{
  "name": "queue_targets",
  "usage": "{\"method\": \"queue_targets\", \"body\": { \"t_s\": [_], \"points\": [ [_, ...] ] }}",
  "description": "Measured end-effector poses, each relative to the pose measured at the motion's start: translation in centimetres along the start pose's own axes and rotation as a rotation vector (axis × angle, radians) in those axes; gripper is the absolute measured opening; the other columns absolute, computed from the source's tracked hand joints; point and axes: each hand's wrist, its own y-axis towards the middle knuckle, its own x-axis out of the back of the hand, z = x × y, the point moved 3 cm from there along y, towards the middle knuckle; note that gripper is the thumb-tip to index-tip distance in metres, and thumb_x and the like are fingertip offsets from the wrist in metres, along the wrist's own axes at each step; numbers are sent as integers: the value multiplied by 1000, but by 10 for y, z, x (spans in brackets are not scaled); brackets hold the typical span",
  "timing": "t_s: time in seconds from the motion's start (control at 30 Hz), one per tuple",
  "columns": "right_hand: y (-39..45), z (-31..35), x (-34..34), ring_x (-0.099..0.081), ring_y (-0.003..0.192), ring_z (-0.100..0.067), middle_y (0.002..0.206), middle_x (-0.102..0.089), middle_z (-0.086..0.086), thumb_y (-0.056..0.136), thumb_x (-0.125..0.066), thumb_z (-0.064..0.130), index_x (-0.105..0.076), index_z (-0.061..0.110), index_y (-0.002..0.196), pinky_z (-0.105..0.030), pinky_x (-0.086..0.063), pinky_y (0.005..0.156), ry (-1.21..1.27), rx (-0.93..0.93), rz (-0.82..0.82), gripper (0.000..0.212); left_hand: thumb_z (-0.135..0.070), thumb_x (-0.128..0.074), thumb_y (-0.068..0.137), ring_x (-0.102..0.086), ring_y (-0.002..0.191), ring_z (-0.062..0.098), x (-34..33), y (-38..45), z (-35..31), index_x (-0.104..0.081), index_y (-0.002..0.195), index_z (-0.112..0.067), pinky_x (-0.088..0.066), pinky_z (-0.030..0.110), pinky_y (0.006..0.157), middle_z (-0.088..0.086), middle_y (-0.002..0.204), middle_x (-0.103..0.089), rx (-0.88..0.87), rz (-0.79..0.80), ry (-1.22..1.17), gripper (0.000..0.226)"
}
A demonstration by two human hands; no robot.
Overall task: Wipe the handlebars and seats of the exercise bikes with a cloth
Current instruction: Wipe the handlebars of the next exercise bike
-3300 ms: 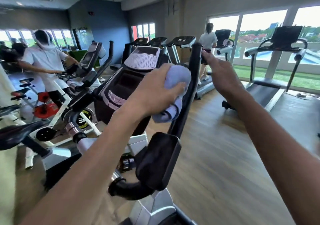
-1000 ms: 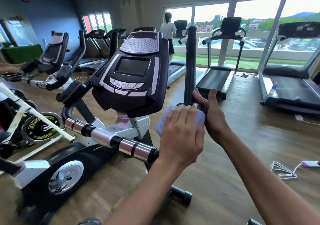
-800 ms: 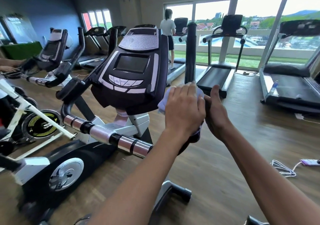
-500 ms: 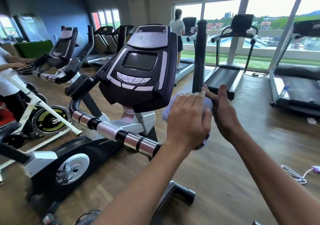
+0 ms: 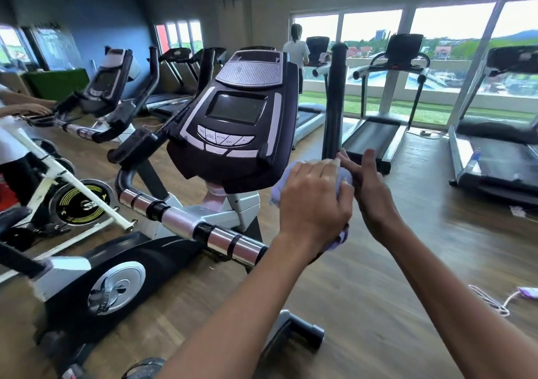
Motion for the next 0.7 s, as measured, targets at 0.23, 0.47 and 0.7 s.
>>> {"method": "queue_targets", "body": {
  "t_s": [0.23,0.47,0.7],
  "points": [
    [-4,4,-3,-50,134,0,149,-55,12,107,-16,61,-59,18,143,-36,-31,123,1,-13,-2,70,-28,-47,96,-62,119,26,13,-27,-4,-70,126,-4,-38,36,113,10,121,-73,-20,-11,-62,44],
    [2,4,-3,-46,136,2,151,-51,13,106,-18,62,-57,13,145,-34,-29,124,-12,-32,22,74,-32,-43,91,-67,99,31,12,-11,5,-74,103,-4,-46,42,98,10,102,-75,4,16,-33,44],
    [-3,6,-4,-51,135,-3,152,-52,10,103,-21,68,-59,14,143,-38,-31,123,119,-97,58,78,-29,-50,93,-65,116,27,6,-3,-4,-72,121,-5,-41,38,110,9,118,-74,36,1,-85,43]
  ]
}}
